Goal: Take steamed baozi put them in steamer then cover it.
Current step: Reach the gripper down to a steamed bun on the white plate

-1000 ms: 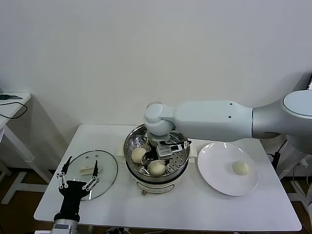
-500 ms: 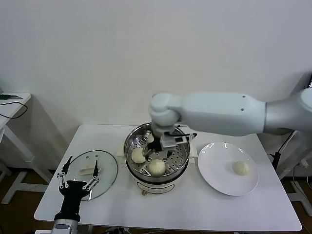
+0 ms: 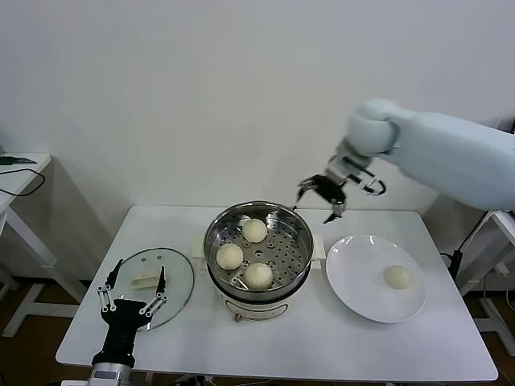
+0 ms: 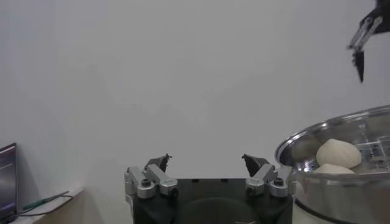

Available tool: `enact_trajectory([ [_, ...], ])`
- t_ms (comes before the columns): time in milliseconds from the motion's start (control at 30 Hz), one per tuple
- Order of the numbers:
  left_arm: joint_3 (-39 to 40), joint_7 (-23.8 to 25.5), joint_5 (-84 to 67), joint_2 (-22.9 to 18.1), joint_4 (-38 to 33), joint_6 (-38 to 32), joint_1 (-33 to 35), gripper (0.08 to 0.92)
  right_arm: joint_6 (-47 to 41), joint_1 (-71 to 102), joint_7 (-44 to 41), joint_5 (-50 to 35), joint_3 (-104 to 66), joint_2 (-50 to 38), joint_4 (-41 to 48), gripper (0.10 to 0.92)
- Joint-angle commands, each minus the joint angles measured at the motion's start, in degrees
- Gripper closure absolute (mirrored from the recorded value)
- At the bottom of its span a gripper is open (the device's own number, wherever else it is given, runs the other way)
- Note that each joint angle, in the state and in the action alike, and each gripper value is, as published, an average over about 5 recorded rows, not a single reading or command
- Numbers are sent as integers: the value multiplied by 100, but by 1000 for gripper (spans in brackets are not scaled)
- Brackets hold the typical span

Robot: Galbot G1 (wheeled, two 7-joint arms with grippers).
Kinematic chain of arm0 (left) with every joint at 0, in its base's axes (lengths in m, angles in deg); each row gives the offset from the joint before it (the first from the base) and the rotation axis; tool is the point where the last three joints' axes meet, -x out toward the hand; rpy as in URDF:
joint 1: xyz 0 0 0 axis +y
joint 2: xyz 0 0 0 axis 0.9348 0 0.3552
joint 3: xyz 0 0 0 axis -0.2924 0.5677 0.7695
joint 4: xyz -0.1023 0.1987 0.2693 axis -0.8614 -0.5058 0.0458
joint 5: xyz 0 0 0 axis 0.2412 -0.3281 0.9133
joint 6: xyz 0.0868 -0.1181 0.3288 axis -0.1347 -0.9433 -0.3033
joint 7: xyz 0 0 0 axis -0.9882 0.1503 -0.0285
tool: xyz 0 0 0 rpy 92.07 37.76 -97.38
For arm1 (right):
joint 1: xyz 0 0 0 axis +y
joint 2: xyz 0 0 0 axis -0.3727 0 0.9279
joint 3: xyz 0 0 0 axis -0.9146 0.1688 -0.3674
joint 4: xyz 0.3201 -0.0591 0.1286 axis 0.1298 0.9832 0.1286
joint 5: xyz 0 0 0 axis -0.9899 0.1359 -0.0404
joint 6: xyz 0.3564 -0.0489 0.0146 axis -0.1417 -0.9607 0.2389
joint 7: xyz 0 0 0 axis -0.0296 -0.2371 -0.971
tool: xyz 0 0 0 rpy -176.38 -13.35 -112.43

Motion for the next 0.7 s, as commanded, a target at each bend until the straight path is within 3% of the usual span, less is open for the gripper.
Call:
enact_trajectory([
  [33,3,6,1,2,-33,15,35,177,-1264,760,-1,-436,401,-1037,1146,203],
  [700,-32,25,25,-38,-3,18,102,177,-1341,2346,632,186,-81,-879,1492,203],
])
